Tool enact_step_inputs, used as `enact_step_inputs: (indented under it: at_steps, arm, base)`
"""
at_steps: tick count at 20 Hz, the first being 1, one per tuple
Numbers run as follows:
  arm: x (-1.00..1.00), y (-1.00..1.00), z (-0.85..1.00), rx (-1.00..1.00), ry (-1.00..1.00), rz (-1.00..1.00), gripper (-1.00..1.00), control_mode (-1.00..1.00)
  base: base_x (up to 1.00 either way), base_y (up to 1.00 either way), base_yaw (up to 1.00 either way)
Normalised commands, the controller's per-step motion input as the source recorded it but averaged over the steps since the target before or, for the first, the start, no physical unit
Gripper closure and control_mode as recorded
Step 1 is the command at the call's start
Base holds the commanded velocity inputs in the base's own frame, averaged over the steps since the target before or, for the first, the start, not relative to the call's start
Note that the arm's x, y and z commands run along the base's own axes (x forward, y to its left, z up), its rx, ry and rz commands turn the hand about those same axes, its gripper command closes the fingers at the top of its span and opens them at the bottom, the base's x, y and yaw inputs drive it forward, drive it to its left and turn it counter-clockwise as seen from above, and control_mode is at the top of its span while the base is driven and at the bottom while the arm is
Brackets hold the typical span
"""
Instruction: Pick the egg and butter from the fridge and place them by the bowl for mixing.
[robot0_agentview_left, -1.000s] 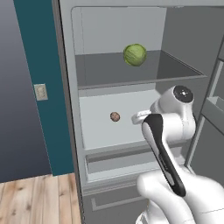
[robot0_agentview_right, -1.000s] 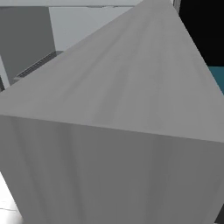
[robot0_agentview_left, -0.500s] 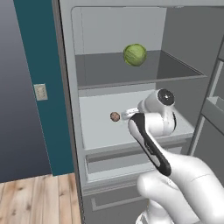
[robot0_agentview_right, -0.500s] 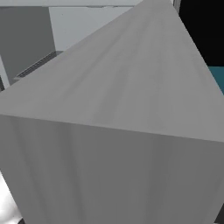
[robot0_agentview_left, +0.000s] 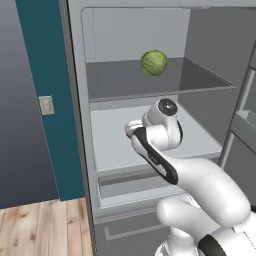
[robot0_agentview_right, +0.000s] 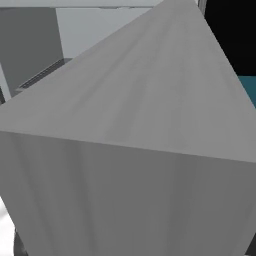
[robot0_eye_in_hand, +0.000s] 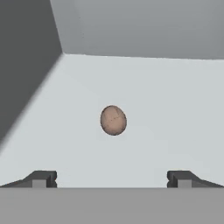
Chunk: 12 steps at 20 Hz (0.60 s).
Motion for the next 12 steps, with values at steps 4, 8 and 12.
enact_step_inputs:
  at_steps: [4, 8, 12]
  arm:
    - [0.14, 0.0, -0.14, 0.0, 0.05, 0.0, -1.0, -1.0]
    - [0.24, 0.02, -0.18, 0.0, 0.04, 0.0, -1.0, -1.0]
    - [0.32, 0.08, -0.25, 0.0, 0.04, 0.0, -1.0, -1.0]
  base:
    - [0.0, 0.0, 0.0]
    - [0.0, 0.0, 0.0]
    - [0.0, 0.0, 0.0]
